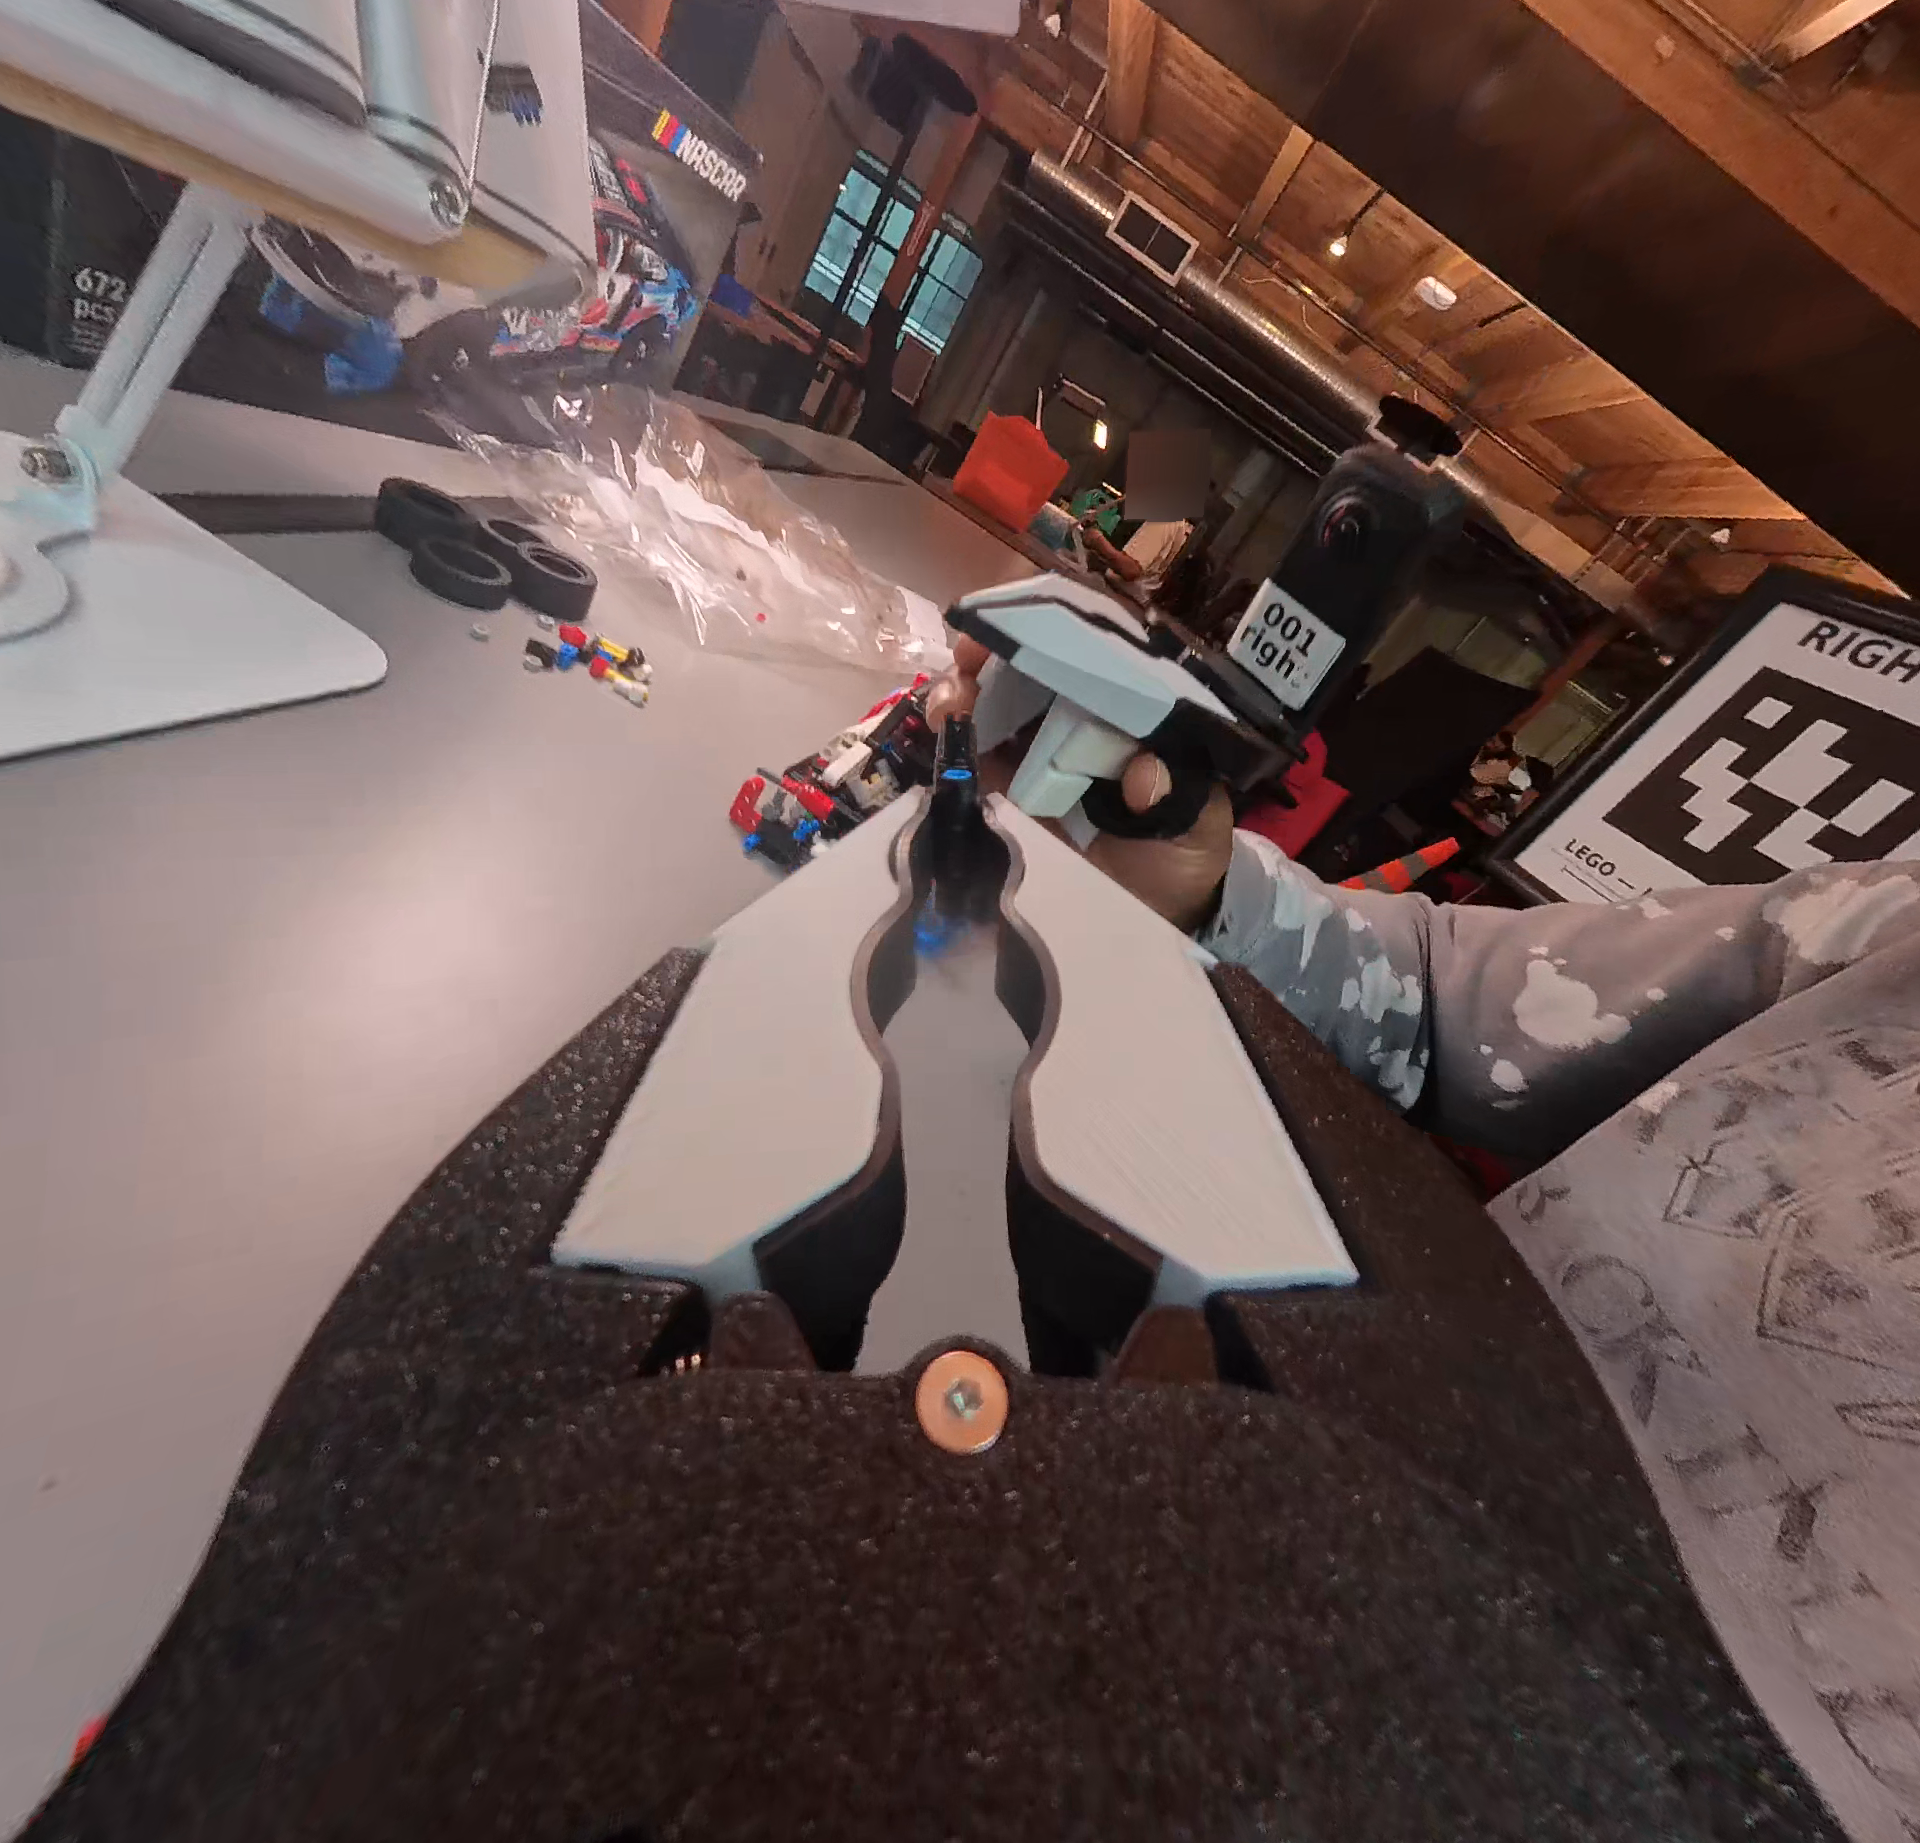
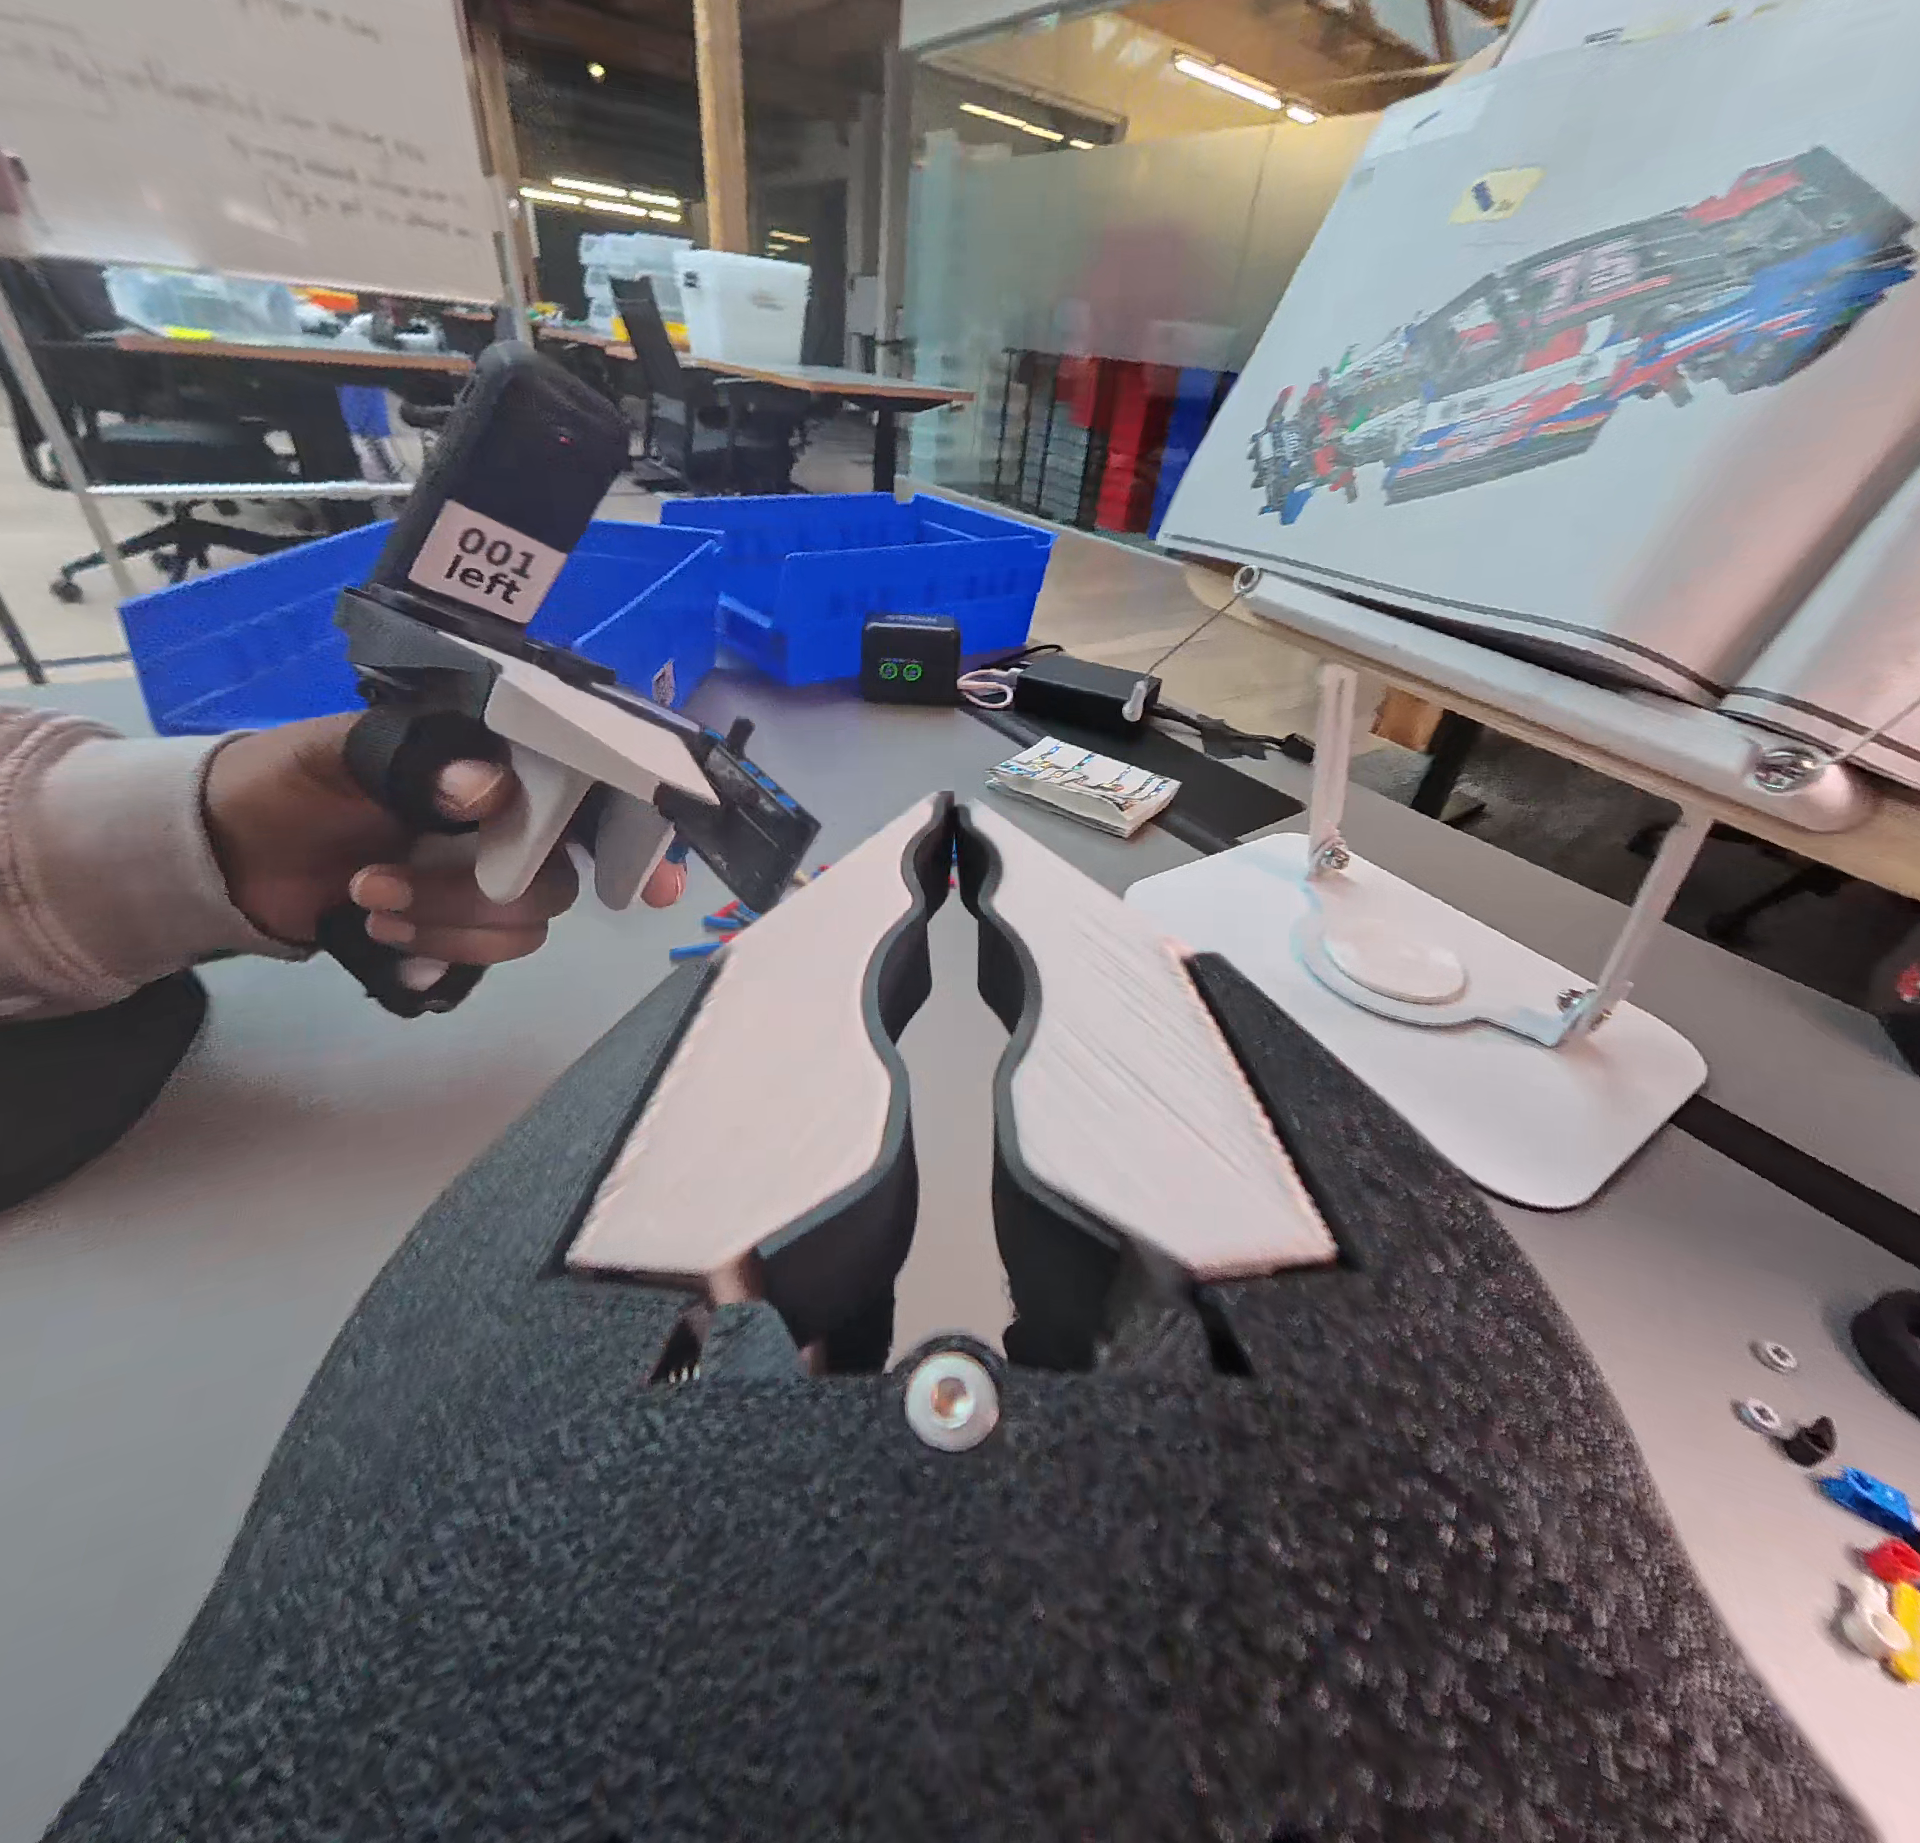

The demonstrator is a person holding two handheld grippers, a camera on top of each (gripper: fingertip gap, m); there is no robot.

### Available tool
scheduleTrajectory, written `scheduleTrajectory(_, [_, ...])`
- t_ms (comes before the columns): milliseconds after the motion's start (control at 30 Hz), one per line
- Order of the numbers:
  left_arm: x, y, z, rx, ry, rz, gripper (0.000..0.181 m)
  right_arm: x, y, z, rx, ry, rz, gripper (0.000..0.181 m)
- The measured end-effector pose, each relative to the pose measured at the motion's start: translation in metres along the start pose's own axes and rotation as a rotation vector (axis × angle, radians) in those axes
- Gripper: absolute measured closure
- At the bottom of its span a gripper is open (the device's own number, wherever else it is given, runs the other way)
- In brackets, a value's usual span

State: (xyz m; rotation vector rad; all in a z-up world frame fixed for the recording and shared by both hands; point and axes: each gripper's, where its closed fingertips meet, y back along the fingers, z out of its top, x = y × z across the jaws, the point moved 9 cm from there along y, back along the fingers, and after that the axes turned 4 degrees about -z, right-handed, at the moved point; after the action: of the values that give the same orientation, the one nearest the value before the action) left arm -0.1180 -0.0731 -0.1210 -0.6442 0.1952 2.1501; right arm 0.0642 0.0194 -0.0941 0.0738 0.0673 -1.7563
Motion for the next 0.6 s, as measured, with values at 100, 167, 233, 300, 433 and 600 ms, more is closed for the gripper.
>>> scheduleTrajectory(100, [0.005, -0.007, 0.013, -0.037, 0.006, -0.025, 0.177, -0.007, 0.010, -0.008, -0.059, -0.032, -0.105, 0.180])
scheduleTrajectory(167, [0.010, -0.009, 0.013, -0.070, 0.028, -0.033, 0.177, -0.004, 0.016, -0.016, -0.076, -0.046, -0.110, 0.167])
scheduleTrajectory(233, [0.015, -0.008, 0.004, -0.077, 0.043, -0.040, 0.177, 0.003, 0.018, -0.022, -0.070, -0.014, -0.098, 0.154])
scheduleTrajectory(300, [0.019, -0.008, -0.008, -0.032, 0.068, -0.062, 0.177, 0.007, 0.012, -0.022, -0.059, 0.026, -0.079, 0.147])
scheduleTrajectory(433, [0.021, -0.005, -0.020, 0.054, 0.082, -0.090, 0.177, 0.007, -0.014, -0.020, 0.038, -0.059, 0.064, 0.142])
scheduleTrajectory(600, [0.014, -0.005, -0.021, 0.144, 0.004, -0.134, 0.177, 0.018, -0.027, -0.032, 0.170, -0.262, 0.309, 0.141])
